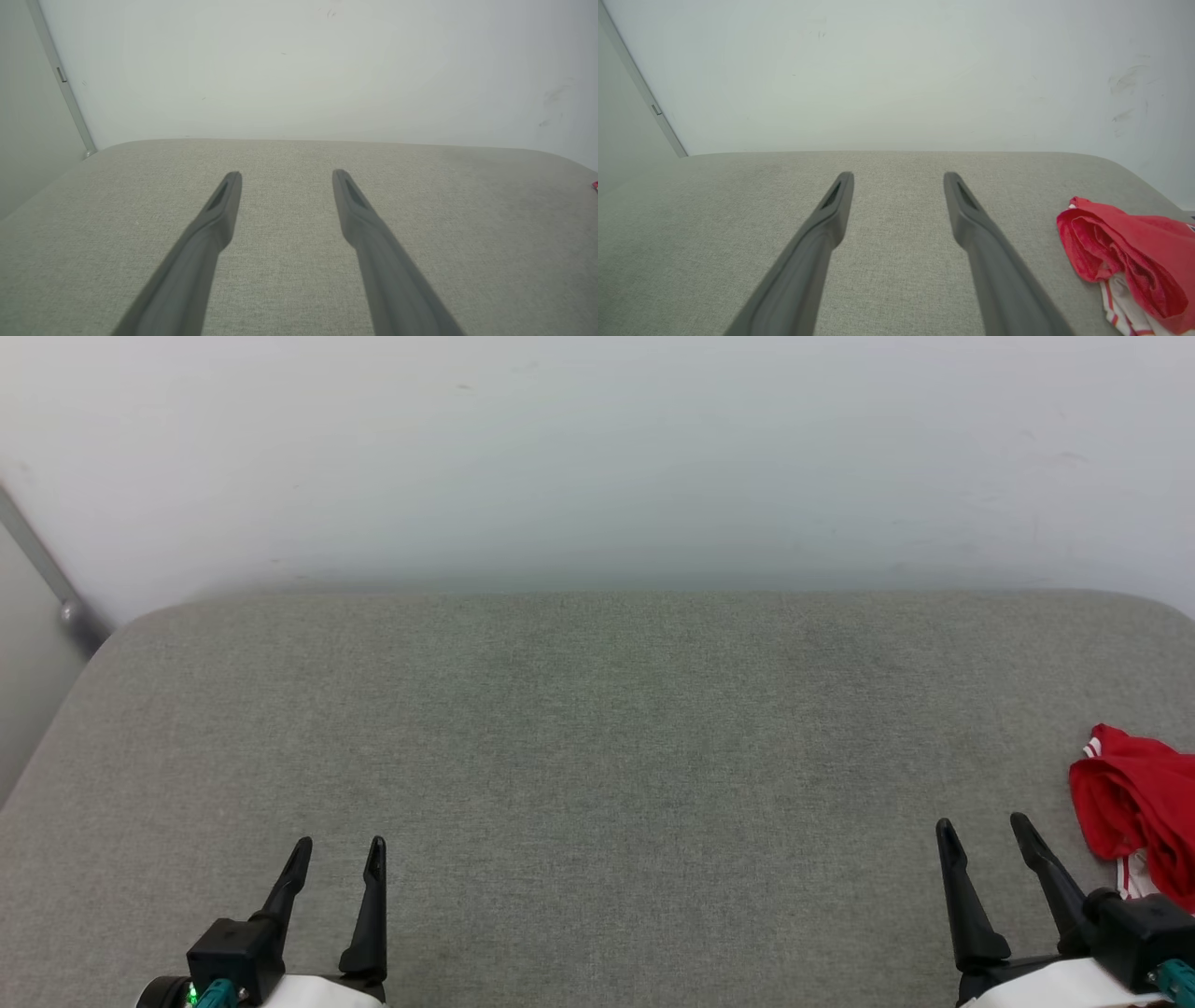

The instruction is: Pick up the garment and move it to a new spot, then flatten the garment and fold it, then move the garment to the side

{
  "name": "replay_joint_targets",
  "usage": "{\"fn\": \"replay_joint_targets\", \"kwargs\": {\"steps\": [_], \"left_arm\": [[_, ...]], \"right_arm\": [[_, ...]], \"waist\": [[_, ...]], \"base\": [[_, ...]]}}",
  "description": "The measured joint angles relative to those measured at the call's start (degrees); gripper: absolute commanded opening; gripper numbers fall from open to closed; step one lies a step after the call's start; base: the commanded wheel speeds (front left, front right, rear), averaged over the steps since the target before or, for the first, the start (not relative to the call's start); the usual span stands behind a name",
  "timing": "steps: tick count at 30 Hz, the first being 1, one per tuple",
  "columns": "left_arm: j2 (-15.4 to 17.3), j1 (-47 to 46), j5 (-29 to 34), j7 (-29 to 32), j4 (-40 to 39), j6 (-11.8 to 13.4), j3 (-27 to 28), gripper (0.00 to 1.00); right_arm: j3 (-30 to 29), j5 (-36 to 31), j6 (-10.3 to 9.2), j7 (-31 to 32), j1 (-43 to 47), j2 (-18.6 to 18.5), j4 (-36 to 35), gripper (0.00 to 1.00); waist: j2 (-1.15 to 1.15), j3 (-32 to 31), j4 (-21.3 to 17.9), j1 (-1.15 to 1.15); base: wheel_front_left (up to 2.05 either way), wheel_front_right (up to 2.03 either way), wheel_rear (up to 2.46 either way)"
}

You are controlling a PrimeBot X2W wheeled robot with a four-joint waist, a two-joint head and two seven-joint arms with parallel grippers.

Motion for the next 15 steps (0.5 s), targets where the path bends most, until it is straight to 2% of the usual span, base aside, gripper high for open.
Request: {"fn": "replay_joint_targets", "kwargs": {"steps": [10, 11, 15], "left_arm": [[-0.3, -0.2, 0.4, 0.0, 0.3, -0.2, 0.0, 1.00], [-0.4, 0.0, 0.4, 0.1, 0.6, -0.2, -0.1, 0.00], [-1.4, 0.9, -1.2, 0.7, 2.0, -0.4, -0.3, 0.00]], "right_arm": [[0.1, -0.2, 0.00, 0.1, -0.1, 0.2, 0.1, 1.00], [0.1, -0.1, 0.00, 0.1, 0.0, 0.2, 0.6, 0.00], [0.4, 1.5, 0.01, 0.2, 0.4, 0.2, 2.1, 0.00]], "waist": [[0.00, 0.0, -0.3, 0.00], [0.00, 0.0, -0.3, 0.00], [0.00, 0.1, -0.3, 0.00]], "base": [[0.00, 0.00, 0.00], [0.00, 0.00, 0.00], [0.00, 0.00, 0.00]]}}
